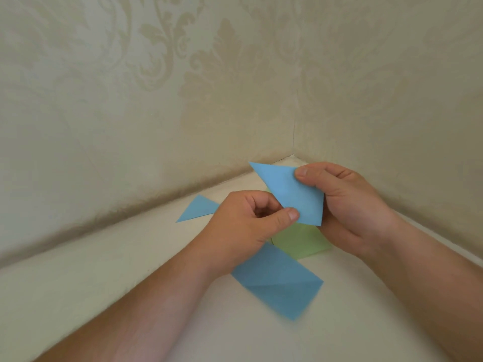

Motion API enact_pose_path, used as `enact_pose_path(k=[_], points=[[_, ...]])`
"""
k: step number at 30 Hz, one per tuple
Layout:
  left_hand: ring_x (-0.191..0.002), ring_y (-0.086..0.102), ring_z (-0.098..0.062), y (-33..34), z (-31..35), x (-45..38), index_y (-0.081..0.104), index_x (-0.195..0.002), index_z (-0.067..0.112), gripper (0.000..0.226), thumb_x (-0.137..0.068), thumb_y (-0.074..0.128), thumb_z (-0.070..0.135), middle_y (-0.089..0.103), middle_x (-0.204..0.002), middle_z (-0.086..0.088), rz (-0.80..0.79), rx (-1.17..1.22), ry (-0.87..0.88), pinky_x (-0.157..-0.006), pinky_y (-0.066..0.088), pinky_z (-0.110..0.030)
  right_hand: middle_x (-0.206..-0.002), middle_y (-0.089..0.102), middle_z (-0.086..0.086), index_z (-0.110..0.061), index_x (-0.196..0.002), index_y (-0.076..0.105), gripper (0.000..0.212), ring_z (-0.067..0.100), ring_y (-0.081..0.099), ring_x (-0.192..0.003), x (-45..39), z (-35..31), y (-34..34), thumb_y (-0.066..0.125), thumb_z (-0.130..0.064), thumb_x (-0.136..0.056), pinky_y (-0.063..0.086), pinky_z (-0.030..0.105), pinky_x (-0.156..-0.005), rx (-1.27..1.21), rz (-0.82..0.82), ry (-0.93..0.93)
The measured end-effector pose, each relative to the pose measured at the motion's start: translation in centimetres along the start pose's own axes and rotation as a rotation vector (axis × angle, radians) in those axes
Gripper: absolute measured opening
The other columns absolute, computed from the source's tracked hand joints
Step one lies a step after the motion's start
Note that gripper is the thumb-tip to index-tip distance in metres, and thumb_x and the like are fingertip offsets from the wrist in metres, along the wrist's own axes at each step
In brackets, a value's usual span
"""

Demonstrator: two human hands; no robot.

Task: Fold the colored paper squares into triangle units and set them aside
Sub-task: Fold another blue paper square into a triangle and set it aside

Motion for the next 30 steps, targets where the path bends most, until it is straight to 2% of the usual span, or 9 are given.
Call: enact_pose_path(k=[2,4,6,8,13,17,19,26,30], points=[[-0.079,0.055,-0.021,0.0,0.1,0.1,0.076,-0.087,0.011,0.041,-0.076,0.079,0.051,0.069,-0.083,-0.012,0.008,0.011,-0.001,-0.079,0.041,-0.041,-0.079,0.069,0.01,-0.011,-0.078,0.067,0.013,0.022,0.066,-0.068,0.1,-0.1,0.0,0.067,-0.01,-0.092,0.056,0.032,-0.057,-0.007,-0.003,0.004],[-0.079,0.055,-0.02,0.1,0.2,0.2,0.077,-0.086,0.014,0.037,-0.076,0.079,0.05,0.068,-0.081,-0.01,0.0,0.016,-0.005,-0.078,0.041,-0.04,-0.079,0.069,0.01,-0.011,-0.078,0.068,0.014,0.022,0.067,-0.068,0.1,-0.1,0.0,0.067,-0.01,-0.092,0.056,0.032,-0.057,-0.019,-0.001,0.006],[-0.078,0.056,-0.017,0.3,0.3,0.2,0.08,-0.086,0.02,0.022,-0.083,0.082,0.042,0.071,-0.081,-0.009,-0.022,0.002,-0.001,-0.077,0.042,-0.039,-0.079,0.069,0.009,-0.012,-0.077,0.069,0.014,0.02,0.066,-0.068,0.1,-0.2,0.0,0.067,-0.01,-0.091,0.056,0.031,-0.058,-0.024,0.005,0.002],[-0.074,0.055,-0.013,0.3,0.5,0.3,0.079,-0.082,0.024,0.011,-0.089,0.081,0.032,0.071,-0.077,0.0,-0.025,-0.013,-0.005,-0.074,0.042,-0.036,-0.078,0.068,0.008,-0.012,-0.077,0.069,0.013,0.019,0.066,-0.068,0.1,-0.2,0.0,0.068,-0.011,-0.09,0.055,0.031,-0.058,-0.023,0.006,0.003],[-0.078,0.06,-0.013,0.2,0.5,0.4,0.079,-0.086,0.018,0.011,-0.088,0.081,0.029,0.076,-0.088,-0.01,-0.033,-0.013,-0.02,-0.078,0.045,-0.037,-0.078,0.068,0.009,-0.012,-0.078,0.067,0.012,0.02,0.066,-0.067,0.1,-0.1,-0.1,0.067,-0.011,-0.091,0.055,0.031,-0.058,-0.011,0.013,0.012],[-0.08,0.06,-0.016,0.0,0.7,0.2,0.079,-0.083,0.018,0.018,-0.082,0.082,0.036,0.071,-0.081,-0.006,0.008,0.076,-0.016,-0.087,0.05,-0.044,-0.085,0.069,0.014,-0.011,-0.081,0.067,0.01,0.024,0.067,-0.073,0.1,-0.1,-0.1,0.068,-0.011,-0.09,0.057,0.034,-0.061,-0.018,0.013,0.019],[-0.076,0.059,-0.016,-0.5,0.8,0.0,0.078,-0.076,0.019,0.014,-0.086,0.083,0.028,0.067,-0.074,-0.002,0.074,0.1,-0.005,-0.086,0.051,-0.04,-0.086,0.07,0.015,-0.011,-0.08,0.068,0.01,0.025,0.068,-0.074,0.0,0.0,-0.1,0.068,-0.011,-0.09,0.057,0.034,-0.062,-0.014,0.015,0.018],[-0.07,0.055,-0.016,-0.7,1.2,0.0,0.077,-0.07,0.019,0.022,-0.09,0.076,0.012,0.064,-0.071,-0.002,0.114,0.172,-0.009,-0.078,0.049,-0.034,-0.091,0.07,0.016,-0.011,-0.083,0.067,0.006,0.025,0.067,-0.076,0.0,0.2,-0.2,0.071,-0.014,-0.087,0.055,0.033,-0.061,0.021,0.015,0.022],[-0.068,0.056,-0.015,-1.5,1.4,-0.2,0.079,-0.069,0.021,0.017,-0.085,0.08,0.017,0.069,-0.073,0.0,0.243,0.236,0.021,-0.081,0.051,-0.037,-0.099,0.072,0.019,-0.01,-0.087,0.068,0.009,0.028,0.069,-0.084,0.0,0.3,-0.2,0.074,-0.015,-0.082,0.056,0.036,-0.071,0.018,0.016,0.03]])
Point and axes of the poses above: each hand's wrist, its own x-axis away from the middle knuckle, its own y-axis out of the palm, z = x × y, the point moved 4 cm from there along -x, towards the middle knuckle
